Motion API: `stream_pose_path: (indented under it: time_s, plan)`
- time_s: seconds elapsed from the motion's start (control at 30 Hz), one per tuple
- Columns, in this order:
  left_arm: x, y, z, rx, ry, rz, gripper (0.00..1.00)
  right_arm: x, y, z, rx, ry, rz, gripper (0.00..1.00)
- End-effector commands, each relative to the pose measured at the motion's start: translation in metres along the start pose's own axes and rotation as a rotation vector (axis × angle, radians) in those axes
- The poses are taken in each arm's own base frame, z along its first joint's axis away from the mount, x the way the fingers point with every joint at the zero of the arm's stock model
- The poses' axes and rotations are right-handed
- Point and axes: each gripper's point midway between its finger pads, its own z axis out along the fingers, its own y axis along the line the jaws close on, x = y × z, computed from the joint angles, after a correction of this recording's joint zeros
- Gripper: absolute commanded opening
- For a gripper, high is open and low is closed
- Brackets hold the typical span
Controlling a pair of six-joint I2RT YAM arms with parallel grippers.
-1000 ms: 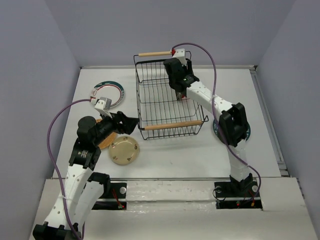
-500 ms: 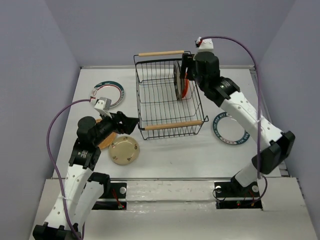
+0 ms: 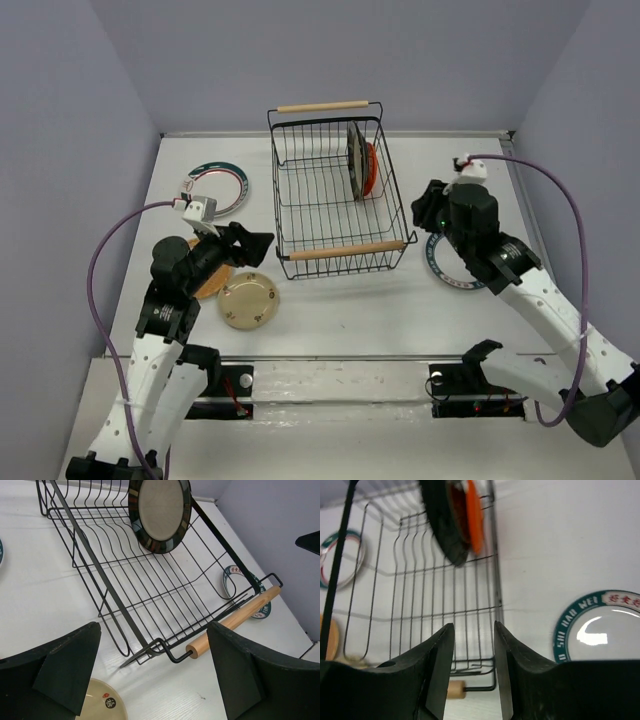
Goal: Load the plates into the dish rack
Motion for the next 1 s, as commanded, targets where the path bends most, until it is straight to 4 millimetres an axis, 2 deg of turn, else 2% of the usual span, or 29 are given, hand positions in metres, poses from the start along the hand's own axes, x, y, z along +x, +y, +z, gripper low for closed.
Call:
stream_pose_path:
  time_s: [0.0,0.03,0.07,0.1,0.13,0.17,0.2,0.27,0.3,0.33,0.37,0.4,0.47,0.6,0.67,0.8,0.97]
  plan:
    - [-0.028,-0.012,-0.006,0.025,-0.079,0.030,0.98,0.030,-0.101,0.002,0.338,-0.023,0.214,0.43]
    - [-0.028,-0.013,-0.007,0.027,-0.081,0.031,0.98,0.033,-0.117,-0.002,0.382,-0.037,0.260,0.43]
    - [-0.029,-0.013,-0.007,0.030,-0.083,0.033,0.98,0.036,-0.145,-0.005,0.456,-0.053,0.341,0.43]
    - [-0.030,-0.014,-0.008,0.032,-0.087,0.035,0.98,0.041,-0.159,-0.009,0.495,-0.063,0.373,0.45]
    - [-0.030,-0.014,-0.009,0.032,-0.088,0.036,0.98,0.055,-0.175,-0.012,0.545,-0.054,0.395,0.46]
    - [-0.031,-0.016,-0.009,0.039,-0.090,0.038,0.98,0.059,-0.188,-0.015,0.589,-0.067,0.428,0.48]
    - [-0.031,-0.017,-0.010,0.045,-0.091,0.038,0.98,0.068,-0.209,-0.019,0.645,-0.055,0.473,0.50]
    - [-0.031,-0.020,-0.011,0.058,-0.091,0.040,0.98,0.100,-0.232,-0.019,0.710,0.019,0.536,0.57]
    - [-0.031,-0.021,-0.012,0.059,-0.092,0.040,0.98,0.113,-0.242,-0.022,0.739,0.051,0.568,0.64]
    - [-0.033,-0.023,-0.014,0.064,-0.100,0.042,0.98,0.122,-0.267,-0.032,0.819,0.048,0.627,0.68]
    - [-0.033,-0.025,-0.016,0.064,-0.105,0.045,0.98,0.143,-0.275,-0.036,0.841,0.098,0.666,0.70]
    - [-0.035,-0.026,-0.017,0.064,-0.112,0.052,0.98,0.148,-0.292,-0.047,0.893,0.087,0.717,0.70]
    - [-0.037,-0.031,-0.020,0.073,-0.123,0.060,0.98,0.156,-0.293,-0.052,0.900,0.085,0.756,0.70]
    - [-0.038,-0.039,-0.023,0.098,-0.131,0.070,0.98,0.150,-0.291,-0.058,0.882,0.033,0.779,0.71]
    - [-0.040,-0.041,-0.025,0.101,-0.141,0.076,0.99,0.155,-0.288,-0.053,0.856,0.063,0.804,0.71]
    - [-0.042,-0.044,-0.028,0.111,-0.154,0.083,0.99,0.168,-0.266,-0.027,0.683,0.161,0.851,0.73]
    - [-0.038,-0.042,-0.029,0.098,-0.138,0.077,0.99,0.195,-0.262,-0.019,0.684,0.223,0.931,0.73]
